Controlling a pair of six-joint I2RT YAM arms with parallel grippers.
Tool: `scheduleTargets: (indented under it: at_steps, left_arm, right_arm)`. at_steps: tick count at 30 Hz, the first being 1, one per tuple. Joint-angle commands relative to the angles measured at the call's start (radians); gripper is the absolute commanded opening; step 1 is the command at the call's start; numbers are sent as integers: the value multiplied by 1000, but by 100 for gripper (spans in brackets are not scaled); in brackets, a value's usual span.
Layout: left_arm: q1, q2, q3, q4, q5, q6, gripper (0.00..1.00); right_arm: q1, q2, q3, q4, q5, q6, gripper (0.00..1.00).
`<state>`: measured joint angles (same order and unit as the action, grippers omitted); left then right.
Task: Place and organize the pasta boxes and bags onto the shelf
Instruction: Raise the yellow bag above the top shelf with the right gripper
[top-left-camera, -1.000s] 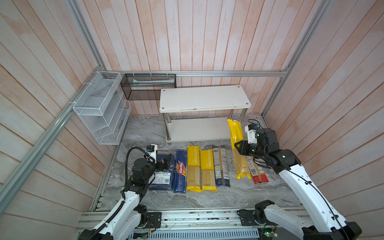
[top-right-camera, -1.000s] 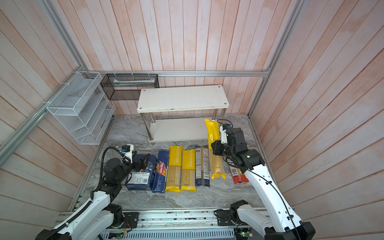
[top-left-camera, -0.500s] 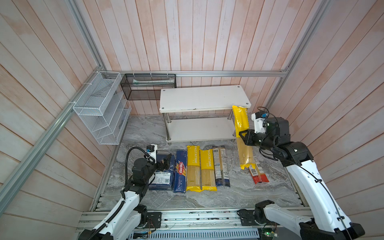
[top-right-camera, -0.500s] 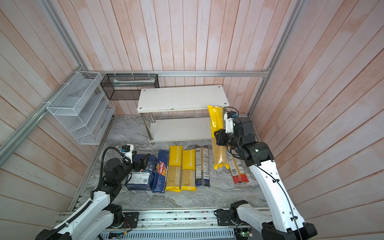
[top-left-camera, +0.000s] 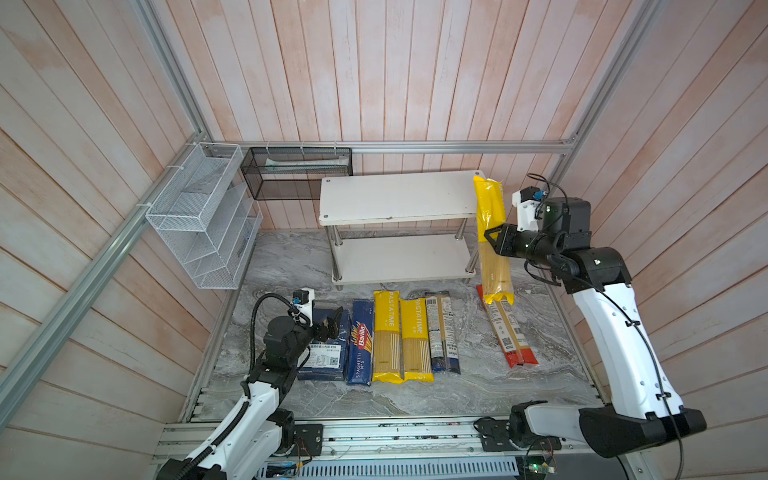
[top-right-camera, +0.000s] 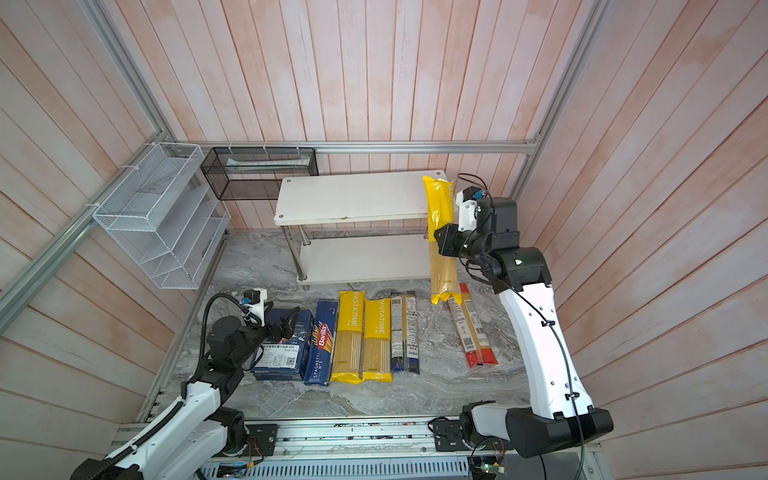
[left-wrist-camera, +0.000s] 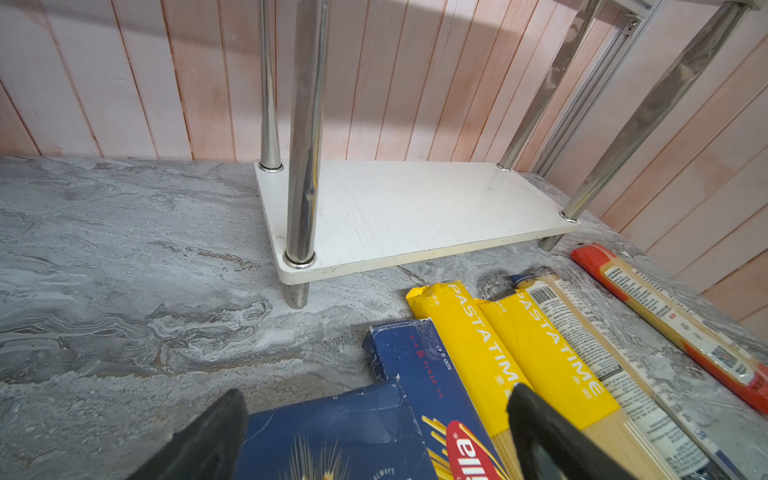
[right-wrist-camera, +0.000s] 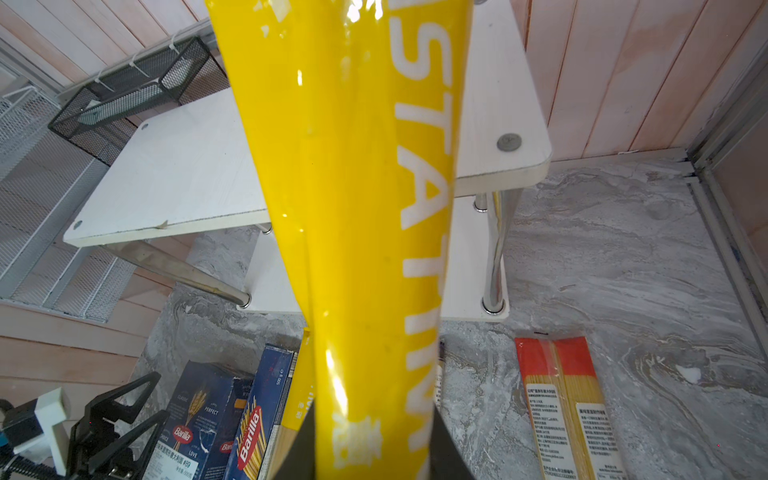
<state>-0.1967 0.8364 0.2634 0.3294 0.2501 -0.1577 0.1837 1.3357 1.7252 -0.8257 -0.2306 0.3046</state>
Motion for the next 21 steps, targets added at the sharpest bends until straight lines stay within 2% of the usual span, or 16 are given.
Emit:
scheduleTargets:
  at_steps: [1, 4, 9, 21]
  left_arm:
    - [-1, -10, 7, 12, -7, 10, 100]
    - [-1, -18, 4, 11, -12, 8, 100]
    - [-2, -16, 4, 13, -1, 10, 100]
    - [-1, -12, 6, 13, 3, 13, 100]
  right_arm:
    - [-38, 33, 108, 80, -81, -20, 2]
    - [-55, 95, 182, 75, -116, -33, 2]
    - [-61, 234, 397, 5, -123, -71, 2]
    - [-112, 463, 684, -5, -215, -40, 2]
